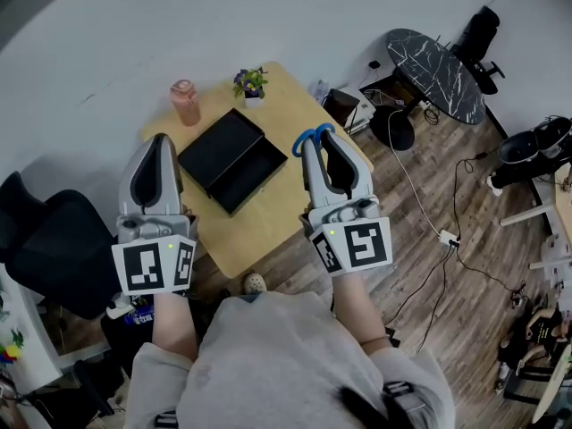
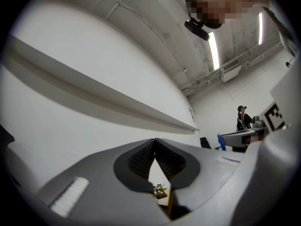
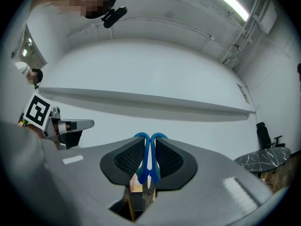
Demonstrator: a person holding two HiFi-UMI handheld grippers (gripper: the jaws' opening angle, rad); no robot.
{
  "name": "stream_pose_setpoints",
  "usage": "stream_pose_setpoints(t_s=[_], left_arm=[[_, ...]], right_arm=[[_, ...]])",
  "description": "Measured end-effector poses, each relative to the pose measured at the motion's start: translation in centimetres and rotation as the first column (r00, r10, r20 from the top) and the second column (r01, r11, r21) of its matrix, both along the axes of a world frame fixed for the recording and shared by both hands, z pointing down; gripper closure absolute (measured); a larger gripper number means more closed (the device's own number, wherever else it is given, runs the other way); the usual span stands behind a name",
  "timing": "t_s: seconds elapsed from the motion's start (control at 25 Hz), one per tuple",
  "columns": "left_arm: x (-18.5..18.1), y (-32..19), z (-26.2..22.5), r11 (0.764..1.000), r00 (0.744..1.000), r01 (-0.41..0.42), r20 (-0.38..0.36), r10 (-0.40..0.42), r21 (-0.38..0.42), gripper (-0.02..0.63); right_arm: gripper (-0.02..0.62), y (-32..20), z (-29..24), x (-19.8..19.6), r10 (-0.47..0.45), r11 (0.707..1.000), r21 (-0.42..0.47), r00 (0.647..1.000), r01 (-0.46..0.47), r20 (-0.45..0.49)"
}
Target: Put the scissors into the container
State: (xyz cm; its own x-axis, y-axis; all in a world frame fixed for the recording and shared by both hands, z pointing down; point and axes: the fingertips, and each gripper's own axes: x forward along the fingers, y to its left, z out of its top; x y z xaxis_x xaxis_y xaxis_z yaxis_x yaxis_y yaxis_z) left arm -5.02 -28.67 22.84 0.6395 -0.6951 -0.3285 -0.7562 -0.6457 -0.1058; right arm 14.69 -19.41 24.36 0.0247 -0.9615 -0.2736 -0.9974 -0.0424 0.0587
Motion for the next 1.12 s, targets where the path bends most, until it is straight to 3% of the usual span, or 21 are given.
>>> stream_pose_setpoints(t_s=[0.32, 0.64, 0.96, 1.12], left_arm=[[-0.2, -2.8, 2.1, 0.998, 1.000, -0.015, 0.006, 0.015, -0.055, 0.548], [-1.0, -5.3, 3.7, 0.993, 0.998, 0.067, 0.018, -0.066, -0.097, 0.548], [-1.1, -7.2, 4.3, 0.976, 0.985, 0.173, 0.020, -0.172, -0.133, 0.548], [-0.6, -7.8, 4.9, 0.965, 0.977, 0.214, 0.024, -0.213, -0.150, 0.548]], right_arm=[[0.522, -3.0, 1.3, -1.1, -0.019, 0.999, -0.048, 0.999, 0.018, -0.031], [0.522, -7.3, 4.4, -2.7, -0.164, 0.979, -0.140, 0.980, 0.147, -0.116], [0.522, -10.9, 9.3, -4.2, -0.376, 0.902, -0.318, 0.893, 0.291, -0.248], [0.522, -12.2, 11.7, -4.6, -0.473, 0.850, -0.401, 0.828, 0.341, -0.300]])
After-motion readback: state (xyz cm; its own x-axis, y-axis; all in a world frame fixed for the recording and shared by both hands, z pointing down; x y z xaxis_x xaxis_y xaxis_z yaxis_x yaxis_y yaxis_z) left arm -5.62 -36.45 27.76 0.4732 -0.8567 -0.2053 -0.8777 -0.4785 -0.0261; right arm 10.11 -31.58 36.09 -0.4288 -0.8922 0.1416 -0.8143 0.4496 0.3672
